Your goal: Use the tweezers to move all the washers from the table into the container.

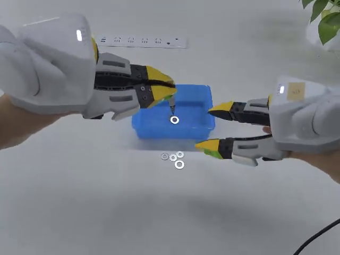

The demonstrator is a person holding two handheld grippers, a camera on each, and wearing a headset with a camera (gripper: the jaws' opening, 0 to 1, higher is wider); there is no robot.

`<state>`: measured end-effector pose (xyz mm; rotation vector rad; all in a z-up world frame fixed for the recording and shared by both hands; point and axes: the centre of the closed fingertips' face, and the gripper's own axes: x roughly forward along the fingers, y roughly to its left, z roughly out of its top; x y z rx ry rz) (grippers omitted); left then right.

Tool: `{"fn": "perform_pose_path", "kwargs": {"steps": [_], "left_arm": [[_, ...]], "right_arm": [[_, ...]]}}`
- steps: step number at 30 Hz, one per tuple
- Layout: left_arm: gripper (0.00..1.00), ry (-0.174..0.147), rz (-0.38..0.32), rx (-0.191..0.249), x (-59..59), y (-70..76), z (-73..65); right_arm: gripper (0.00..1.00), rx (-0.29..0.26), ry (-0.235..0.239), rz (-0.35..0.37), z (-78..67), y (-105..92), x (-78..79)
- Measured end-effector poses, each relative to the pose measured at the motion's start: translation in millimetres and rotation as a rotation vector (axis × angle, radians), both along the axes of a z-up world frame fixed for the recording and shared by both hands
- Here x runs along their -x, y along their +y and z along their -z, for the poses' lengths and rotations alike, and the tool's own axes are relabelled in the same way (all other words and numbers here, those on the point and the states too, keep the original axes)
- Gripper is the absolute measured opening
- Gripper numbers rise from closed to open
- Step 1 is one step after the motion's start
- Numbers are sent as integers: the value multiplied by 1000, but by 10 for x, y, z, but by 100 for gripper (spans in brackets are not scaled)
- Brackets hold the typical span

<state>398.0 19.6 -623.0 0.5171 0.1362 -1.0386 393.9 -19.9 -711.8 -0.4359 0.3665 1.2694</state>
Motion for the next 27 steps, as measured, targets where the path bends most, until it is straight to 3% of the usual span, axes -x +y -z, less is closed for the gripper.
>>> {"fn": "perform_pose_path", "kwargs": {"steps": [5,9,12,13,16,20,27], "left_arm": [[5,33,11,4,176,-64,155],[5,68,20,18,282,-115,295],[5,83,13,11,300,-112,424],[5,107,3,6,306,-93,499],[5,137,3,26,343,-95,569],[5,142,27,23,395,-162,601],[5,153,45,5,395,-217,679]], "right_arm": [[62,8,39,52,126,-135,126],[68,22,72,89,239,-247,229],[75,34,95,102,302,-301,303],[78,51,116,97,347,-322,358],[85,96,118,71,433,-349,470],[96,134,118,26,505,-341,602],[100,99,157,21,500,-261,646]]}}
